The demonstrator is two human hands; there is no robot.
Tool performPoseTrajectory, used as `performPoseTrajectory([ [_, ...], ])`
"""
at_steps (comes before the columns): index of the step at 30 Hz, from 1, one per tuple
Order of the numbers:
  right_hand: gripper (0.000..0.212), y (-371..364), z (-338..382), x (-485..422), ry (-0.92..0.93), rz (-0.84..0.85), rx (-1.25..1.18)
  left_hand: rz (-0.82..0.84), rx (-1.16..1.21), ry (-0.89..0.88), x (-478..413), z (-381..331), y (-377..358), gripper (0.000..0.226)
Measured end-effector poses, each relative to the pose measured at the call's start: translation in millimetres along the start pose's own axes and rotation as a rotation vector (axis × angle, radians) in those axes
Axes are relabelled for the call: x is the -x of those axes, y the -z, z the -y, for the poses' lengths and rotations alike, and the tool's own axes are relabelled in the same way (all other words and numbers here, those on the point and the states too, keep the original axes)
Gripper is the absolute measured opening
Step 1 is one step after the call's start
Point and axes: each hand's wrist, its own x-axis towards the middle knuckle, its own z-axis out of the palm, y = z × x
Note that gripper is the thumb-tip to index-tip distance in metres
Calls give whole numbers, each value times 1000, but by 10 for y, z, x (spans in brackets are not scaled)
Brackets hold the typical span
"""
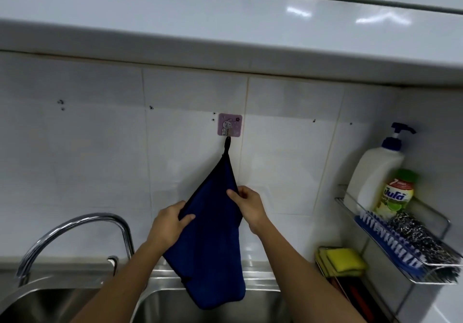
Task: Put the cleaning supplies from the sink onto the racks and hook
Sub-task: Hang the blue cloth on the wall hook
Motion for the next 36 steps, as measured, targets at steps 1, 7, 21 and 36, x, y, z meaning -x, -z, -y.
performPoseTrajectory([
  [1, 11, 30, -62, 51, -15, -7, -22, -10, -13, 18, 34, 55, 7, 20],
  [7, 6, 222, -416, 365, -114, -25, -15, -19, -92, 164, 266, 438, 20, 19],
  [21, 8, 949, -1338, 1086, -298, 96, 747, -194, -138, 308, 497, 719, 108, 19],
  [36, 10, 1596, -1246, 1271, -298, -142, 799, -273, -149, 400, 477, 750, 208, 19],
])
